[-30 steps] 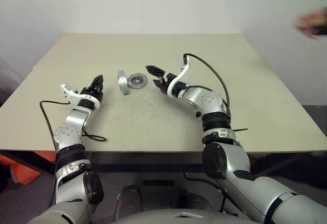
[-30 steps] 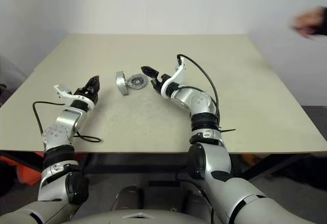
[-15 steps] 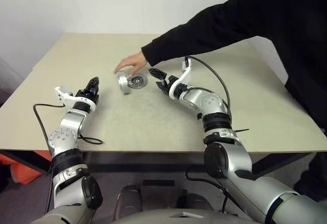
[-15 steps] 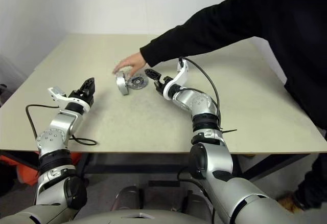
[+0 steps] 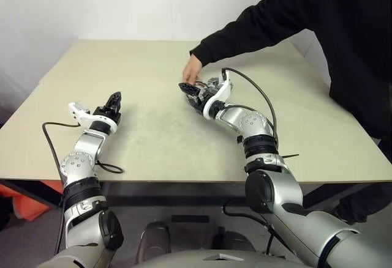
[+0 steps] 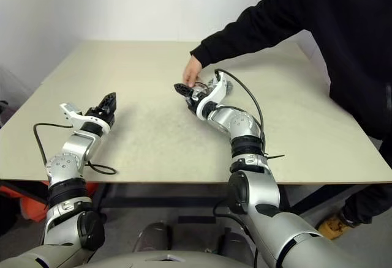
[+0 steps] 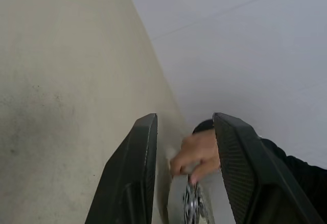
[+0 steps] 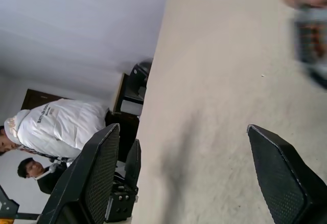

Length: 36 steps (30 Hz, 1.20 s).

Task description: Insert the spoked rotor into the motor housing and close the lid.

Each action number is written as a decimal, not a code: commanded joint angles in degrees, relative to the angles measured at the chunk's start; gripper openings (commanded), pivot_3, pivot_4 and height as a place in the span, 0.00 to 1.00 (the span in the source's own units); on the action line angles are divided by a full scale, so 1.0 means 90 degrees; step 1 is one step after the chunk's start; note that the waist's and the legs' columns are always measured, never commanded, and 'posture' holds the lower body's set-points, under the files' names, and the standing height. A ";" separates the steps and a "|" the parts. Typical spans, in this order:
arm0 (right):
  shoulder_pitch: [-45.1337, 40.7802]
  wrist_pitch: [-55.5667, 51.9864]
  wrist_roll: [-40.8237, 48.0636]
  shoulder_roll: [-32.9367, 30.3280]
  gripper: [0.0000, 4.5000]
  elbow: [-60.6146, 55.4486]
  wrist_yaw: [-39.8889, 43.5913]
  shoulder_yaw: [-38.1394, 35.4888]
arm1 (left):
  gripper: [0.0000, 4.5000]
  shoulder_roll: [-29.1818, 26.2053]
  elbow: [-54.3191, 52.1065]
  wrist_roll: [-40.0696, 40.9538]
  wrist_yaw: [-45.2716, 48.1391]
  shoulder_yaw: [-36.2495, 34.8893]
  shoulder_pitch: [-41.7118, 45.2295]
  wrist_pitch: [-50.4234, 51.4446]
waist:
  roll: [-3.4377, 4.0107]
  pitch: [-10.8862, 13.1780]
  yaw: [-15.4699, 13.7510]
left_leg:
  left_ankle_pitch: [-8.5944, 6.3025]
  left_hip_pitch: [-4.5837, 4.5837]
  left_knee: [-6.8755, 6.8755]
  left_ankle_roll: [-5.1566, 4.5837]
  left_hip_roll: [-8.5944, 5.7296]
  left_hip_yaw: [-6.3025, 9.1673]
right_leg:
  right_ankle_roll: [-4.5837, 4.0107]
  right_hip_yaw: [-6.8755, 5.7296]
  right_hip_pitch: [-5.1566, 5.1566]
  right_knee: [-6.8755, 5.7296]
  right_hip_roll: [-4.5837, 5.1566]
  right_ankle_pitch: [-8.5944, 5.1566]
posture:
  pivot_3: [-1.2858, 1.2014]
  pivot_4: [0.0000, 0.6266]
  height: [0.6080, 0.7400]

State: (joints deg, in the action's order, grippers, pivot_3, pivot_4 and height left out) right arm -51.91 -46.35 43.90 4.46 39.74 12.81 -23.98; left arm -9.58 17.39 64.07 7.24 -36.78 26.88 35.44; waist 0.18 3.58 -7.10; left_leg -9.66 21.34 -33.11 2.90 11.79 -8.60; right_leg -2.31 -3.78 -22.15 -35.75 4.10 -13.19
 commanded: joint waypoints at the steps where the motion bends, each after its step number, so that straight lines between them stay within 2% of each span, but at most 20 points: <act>1: -0.0150 0.0005 0.0010 -0.0054 1.00 -0.0139 0.0086 0.0031 | 0.40 -0.0011 -0.0166 0.0044 0.0075 0.0017 0.0104 -0.0073 | 0.0000 0.0000 0.0000 | 0.0000 0.0000 0.0000 0.0000 0.0000 0.0000 | 0.0000 0.0000 0.0000 0.0000 0.0000 0.0000 | 0.52 0.00 1.00; 25: -0.0055 -0.0092 -0.0120 -0.0140 1.00 -0.0373 0.0063 0.0078 | 0.40 0.0126 -0.0067 -0.0092 0.0166 0.0237 0.0120 -0.0166 | 0.0000 0.0000 -0.0001 | 0.0000 0.0000 0.0000 0.0000 0.0000 0.0000 | -0.0001 0.0000 0.0000 0.0000 0.0000 -0.0001 | 0.52 0.00 1.00; 36: 0.0026 0.0109 -0.0401 -0.0292 1.00 -0.0687 0.0265 0.0373 | 0.40 -0.0009 -0.0581 -0.0905 0.0715 0.1096 -0.0025 -0.0176 | 0.0000 0.0000 0.0002 | 0.0000 0.0000 0.0001 0.0000 -0.0001 0.0000 | 0.0000 0.0000 0.0000 0.0001 0.0001 0.0000 | 0.52 0.00 1.00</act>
State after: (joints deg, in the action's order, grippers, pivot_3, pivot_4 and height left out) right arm -50.88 -46.23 40.24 2.14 36.08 14.50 -21.05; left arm -9.03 14.56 56.46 12.48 -27.36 26.33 34.21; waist 0.17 3.58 -7.09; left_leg -9.67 21.34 -33.10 2.90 11.78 -8.61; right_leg -2.31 -3.78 -22.15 -35.75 4.11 -13.19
